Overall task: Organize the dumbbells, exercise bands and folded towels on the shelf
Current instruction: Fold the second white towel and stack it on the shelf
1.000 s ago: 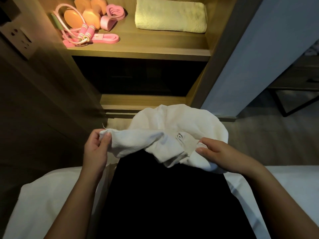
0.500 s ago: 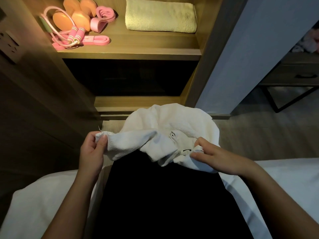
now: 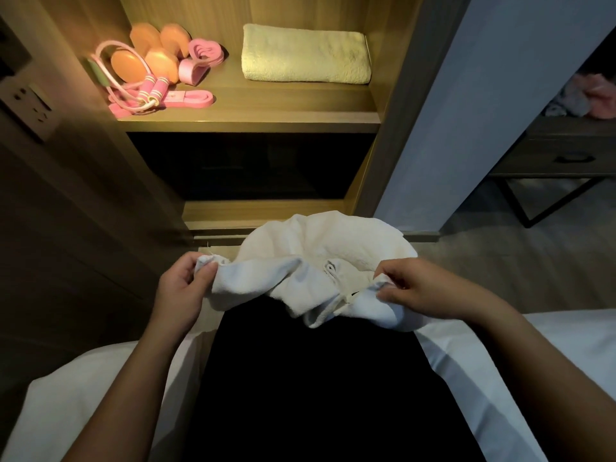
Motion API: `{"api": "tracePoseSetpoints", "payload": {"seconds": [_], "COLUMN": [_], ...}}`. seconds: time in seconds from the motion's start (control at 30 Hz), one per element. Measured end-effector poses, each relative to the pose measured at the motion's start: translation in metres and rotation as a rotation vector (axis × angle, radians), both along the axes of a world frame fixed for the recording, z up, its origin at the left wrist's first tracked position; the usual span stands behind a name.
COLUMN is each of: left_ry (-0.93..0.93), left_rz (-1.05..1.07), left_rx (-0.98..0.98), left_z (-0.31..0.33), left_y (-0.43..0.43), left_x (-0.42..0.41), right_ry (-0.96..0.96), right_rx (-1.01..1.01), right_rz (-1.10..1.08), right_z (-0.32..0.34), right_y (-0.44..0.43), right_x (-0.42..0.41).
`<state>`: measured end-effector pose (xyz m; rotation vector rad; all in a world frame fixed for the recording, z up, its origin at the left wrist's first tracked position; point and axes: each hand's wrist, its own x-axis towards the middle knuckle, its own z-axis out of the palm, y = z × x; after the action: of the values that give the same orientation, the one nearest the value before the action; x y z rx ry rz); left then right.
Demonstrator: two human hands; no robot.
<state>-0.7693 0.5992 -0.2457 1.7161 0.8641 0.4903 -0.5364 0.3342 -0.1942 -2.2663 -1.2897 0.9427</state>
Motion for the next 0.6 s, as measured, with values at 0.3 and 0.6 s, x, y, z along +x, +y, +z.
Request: {"api": "tracePoseSetpoints", "payload": {"seconds": [0.3, 0.6], "left_ry": [0.033, -0.06], "left_rz": [0.009, 0.068], "left_rx": [-0.017, 0.126], "left_z": [-0.008, 0.024], "left_y": [-0.01, 0.021], "left_x": [0.001, 0.024], "right_ry": [0.087, -0.263], "right_rx": [-0.031, 0.313], "right_rz": [-0.024, -0.273], "right_z": [-0.02, 0.014], "right_y": [-0.004, 0.014], "right_x": [-0.038, 0.019]}}
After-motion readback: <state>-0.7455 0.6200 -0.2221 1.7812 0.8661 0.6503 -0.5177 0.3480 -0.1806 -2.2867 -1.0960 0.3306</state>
